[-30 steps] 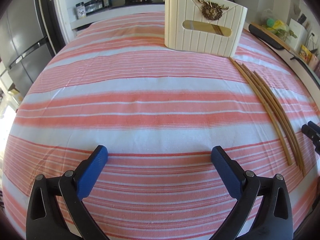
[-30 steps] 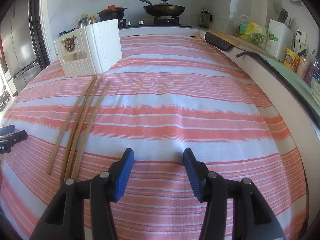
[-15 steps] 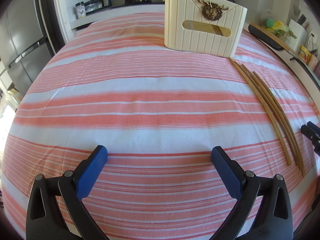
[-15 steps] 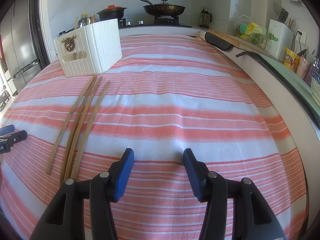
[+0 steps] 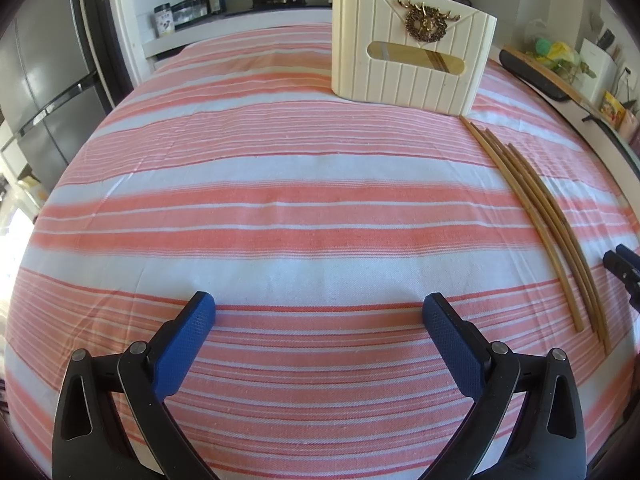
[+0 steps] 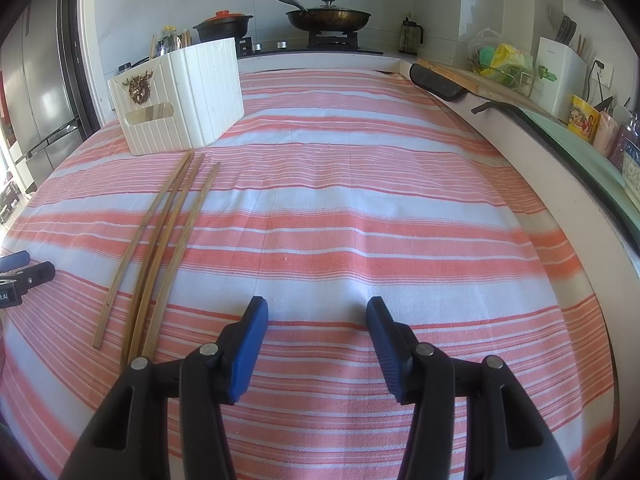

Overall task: Organize utensils
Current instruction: 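Open both tools over the holder and withdraw them above the table, then grasp a chopstick with the left tool while the right grasps another chopstick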

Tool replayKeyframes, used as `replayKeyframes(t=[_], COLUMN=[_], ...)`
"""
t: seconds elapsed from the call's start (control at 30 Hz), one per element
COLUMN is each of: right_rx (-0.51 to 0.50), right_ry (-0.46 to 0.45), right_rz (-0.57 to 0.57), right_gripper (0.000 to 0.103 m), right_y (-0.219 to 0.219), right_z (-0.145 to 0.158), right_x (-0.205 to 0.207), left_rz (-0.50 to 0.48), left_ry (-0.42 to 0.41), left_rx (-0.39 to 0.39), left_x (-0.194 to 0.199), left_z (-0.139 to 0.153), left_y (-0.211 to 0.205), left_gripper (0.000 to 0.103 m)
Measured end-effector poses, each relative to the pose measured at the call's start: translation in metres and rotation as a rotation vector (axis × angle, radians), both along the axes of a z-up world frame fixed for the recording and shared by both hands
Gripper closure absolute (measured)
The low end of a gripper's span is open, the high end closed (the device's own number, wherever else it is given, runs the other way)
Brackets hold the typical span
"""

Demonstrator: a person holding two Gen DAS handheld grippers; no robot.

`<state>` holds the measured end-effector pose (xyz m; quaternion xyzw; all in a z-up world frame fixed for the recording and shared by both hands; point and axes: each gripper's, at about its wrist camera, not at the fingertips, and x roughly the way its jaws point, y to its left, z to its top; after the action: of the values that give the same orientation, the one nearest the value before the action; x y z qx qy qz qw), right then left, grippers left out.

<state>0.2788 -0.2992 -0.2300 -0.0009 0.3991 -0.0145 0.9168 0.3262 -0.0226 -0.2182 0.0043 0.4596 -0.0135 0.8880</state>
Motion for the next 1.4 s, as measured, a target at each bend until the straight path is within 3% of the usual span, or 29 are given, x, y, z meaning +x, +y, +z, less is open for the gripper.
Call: replayKeyframes(t=[0.2, 0.37, 0.47, 0.53, 0.6, 0.67, 0.73, 0.87, 1.2, 1.23, 1.37, 1.4], right_rx=[0.002, 0.003, 0.005, 0.008, 0.009, 0.008, 0.007, 0.007, 0.0, -0.002, 0.026, 0.074], right_ry=[0.0, 0.0, -0.001, -0.002, -0.002, -0.002, -0.002, -0.002, -0.002, -0.001, -0.003, -0.003], right_rz=[0.001, 0.001, 0.001, 0.0, 0.0, 0.0, 0.0, 0.001, 0.0, 0.0, -0.004, -0.004], right_gripper=[0.051, 0.051, 0.051, 0.051, 0.051, 0.051, 0.051, 0.051, 0.051, 0.051, 0.051, 0.05], right_y=[0.0, 0.0, 0.0, 0.0, 0.0, 0.0, 0.0, 0.0, 0.001, 0.001, -0.001, -0.002], right_z=[0.0, -0.001, -0.001, -0.001, -0.001, -0.001, -0.001, -0.001, 0.0, 0.0, 0.003, 0.006], right_x=[0.0, 0.0, 0.0, 0.0, 0.0, 0.0, 0.0, 0.0, -0.001, -0.001, -0.002, -0.003], left_rz=[-0.07, -0.194, -0.219, -0.219, -0.24, -0.255, -0.251, -0.197, -0.02, -0.02, -0.014, -0.015], left_ry=[0.022, -0.009, 0.02, 0.023, -0.003, -0.011, -0.017, -0.022, -0.033, -0.031, -0.037, -0.045], left_rx=[-0.196, -0.115, -0.067, -0.028, 0.008, -0.019, -0.013, -0.013, 0.015, 0.011, -0.039, -0.038], left_x=[0.01, 0.025, 0.04, 0.044, 0.042, 0.04, 0.038, 0.03, -0.019, -0.021, -0.026, -0.027], left_z=[0.022, 0.026, 0.014, 0.01, 0.009, 0.01, 0.011, 0.012, 0.019, 0.017, 0.014, 0.014], left_y=[-0.038, -0.104, -0.125, -0.133, -0.138, -0.137, -0.136, -0.123, -0.021, -0.014, 0.004, 0.007], left_gripper=[0.001, 0.002, 0.015, 0.018, 0.038, 0.076, 0.097, 0.099, 0.098, 0.093, 0.043, 0.041])
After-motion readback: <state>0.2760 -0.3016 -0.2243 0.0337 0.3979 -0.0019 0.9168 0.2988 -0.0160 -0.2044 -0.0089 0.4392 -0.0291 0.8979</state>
